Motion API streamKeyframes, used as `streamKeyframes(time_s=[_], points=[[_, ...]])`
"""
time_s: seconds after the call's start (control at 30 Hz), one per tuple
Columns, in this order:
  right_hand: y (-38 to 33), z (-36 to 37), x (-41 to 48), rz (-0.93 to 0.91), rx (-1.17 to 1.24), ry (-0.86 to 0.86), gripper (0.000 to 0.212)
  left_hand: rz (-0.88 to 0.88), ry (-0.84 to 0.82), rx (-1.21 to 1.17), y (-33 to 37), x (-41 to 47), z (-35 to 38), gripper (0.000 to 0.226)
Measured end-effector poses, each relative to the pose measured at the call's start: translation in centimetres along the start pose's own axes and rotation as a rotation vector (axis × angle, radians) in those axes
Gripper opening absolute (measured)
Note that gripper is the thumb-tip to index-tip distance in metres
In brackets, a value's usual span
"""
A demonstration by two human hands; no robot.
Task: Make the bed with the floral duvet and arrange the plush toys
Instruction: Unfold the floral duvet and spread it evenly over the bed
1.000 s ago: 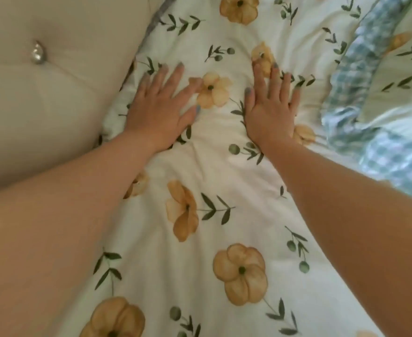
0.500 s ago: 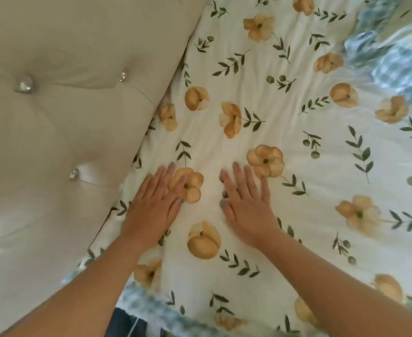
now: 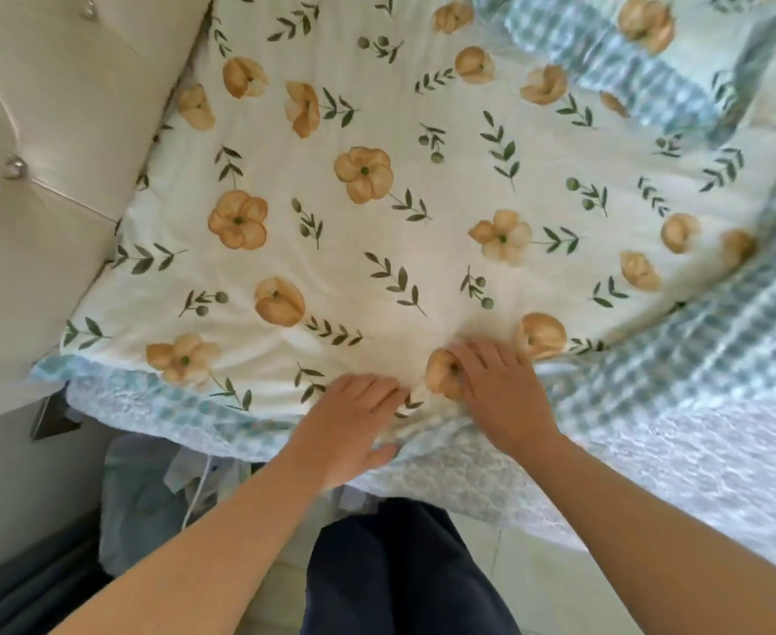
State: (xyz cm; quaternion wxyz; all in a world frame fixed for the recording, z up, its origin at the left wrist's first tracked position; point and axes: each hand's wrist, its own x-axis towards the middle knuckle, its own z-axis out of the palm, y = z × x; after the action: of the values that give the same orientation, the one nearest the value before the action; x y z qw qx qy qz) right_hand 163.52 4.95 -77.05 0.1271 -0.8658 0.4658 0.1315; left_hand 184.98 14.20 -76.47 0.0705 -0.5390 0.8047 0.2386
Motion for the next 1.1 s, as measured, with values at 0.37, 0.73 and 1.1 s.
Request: streamKeyframes(time_s=[0.37, 0.73, 1.1], points=[[6.4, -2.4, -9.6, 0.303, -0.231, -0.239, 0.025, -0.067, -0.05, -0.126, 10.1, 4.0, -0.5, 0.033], [4.5, 3.3, -15.8, 0.505, 0.51, -0.042, 0.034, 0.054, -0.418, 0.069, 11.6, 5.5, -1.2, 0.028], [22.1, -1.8, -10.4, 0.58, 0.352, 0.024, 0.034, -0.304, -0.342, -0.719, 21.7, 18.4, -4.6, 0.047]])
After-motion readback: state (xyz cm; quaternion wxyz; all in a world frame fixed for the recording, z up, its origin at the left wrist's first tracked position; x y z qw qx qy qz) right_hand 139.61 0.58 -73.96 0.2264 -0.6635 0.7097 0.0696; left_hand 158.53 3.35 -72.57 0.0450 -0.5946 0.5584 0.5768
